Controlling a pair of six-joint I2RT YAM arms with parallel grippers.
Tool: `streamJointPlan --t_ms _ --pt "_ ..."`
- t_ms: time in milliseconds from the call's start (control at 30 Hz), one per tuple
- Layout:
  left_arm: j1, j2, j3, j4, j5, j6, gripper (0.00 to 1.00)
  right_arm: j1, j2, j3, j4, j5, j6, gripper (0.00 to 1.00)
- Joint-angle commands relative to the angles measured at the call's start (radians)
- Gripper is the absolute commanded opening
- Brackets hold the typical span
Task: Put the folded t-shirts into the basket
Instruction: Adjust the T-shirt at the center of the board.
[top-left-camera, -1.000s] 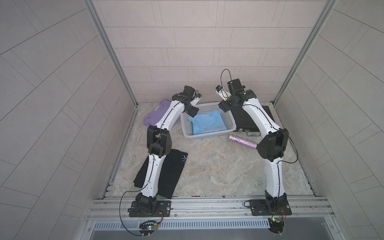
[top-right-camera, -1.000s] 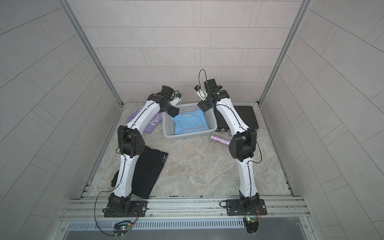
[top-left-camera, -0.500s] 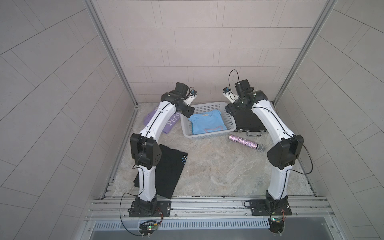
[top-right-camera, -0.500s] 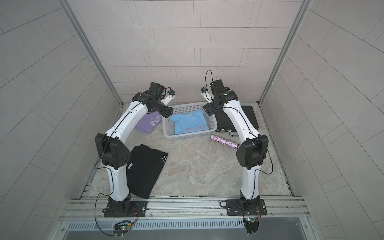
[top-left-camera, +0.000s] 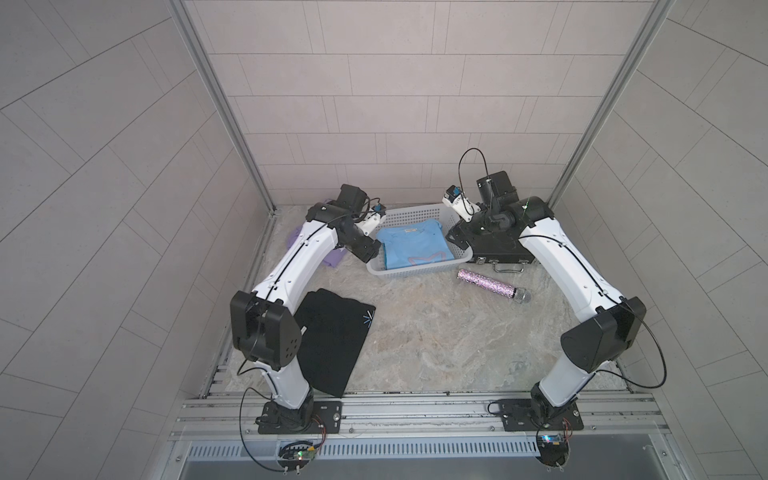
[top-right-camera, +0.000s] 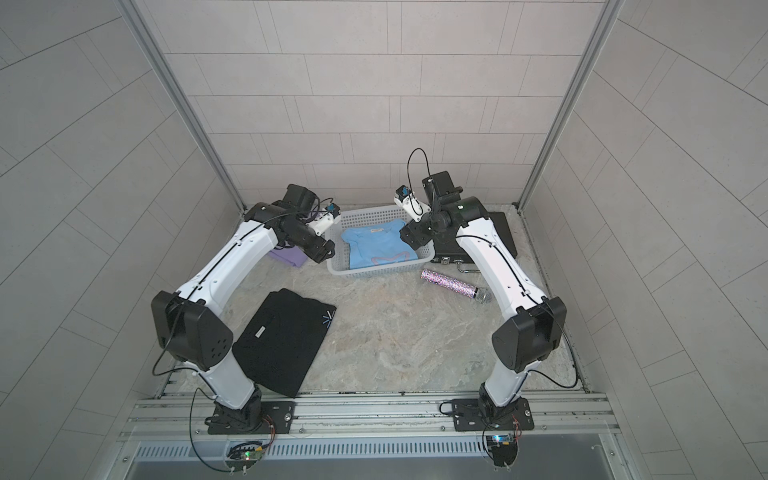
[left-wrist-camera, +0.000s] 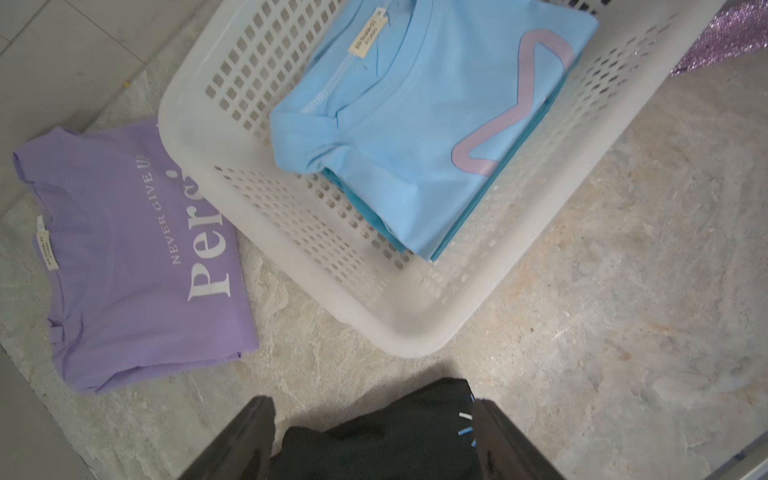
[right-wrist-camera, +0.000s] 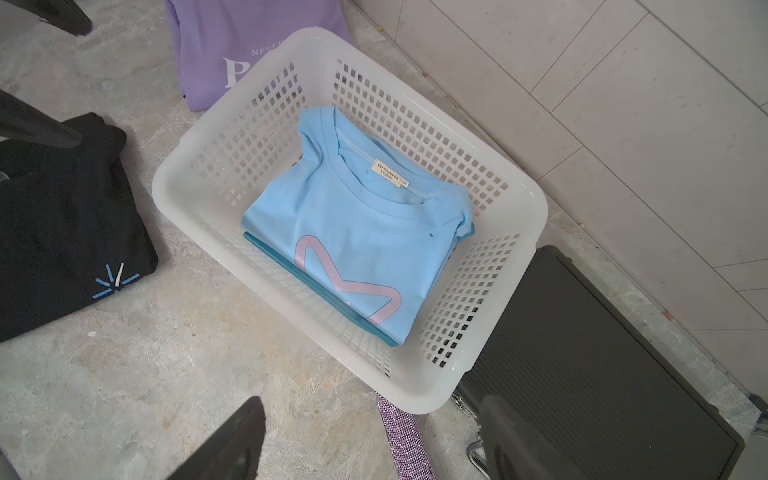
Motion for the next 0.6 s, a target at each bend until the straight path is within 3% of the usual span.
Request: streamJointPlan --t_ms 0,400,567 --pt "0.024 -0.071 -0.064 -0.005 0.003 -0.009 0.76 0.007 -0.027 -0.023 -0.068 0.006 -0.059 0.84" --pt "0.069 -0.365 -0.365 0.017 0.052 0.015 0.77 0.007 -0.306 -0.38 -0.036 -0.06 -0.205 0.88" --pt "0.079 -0.504 -0.497 0.023 0.028 0.045 0.78 0.008 -0.399 -0.528 0.017 -0.033 -0.26 0.89"
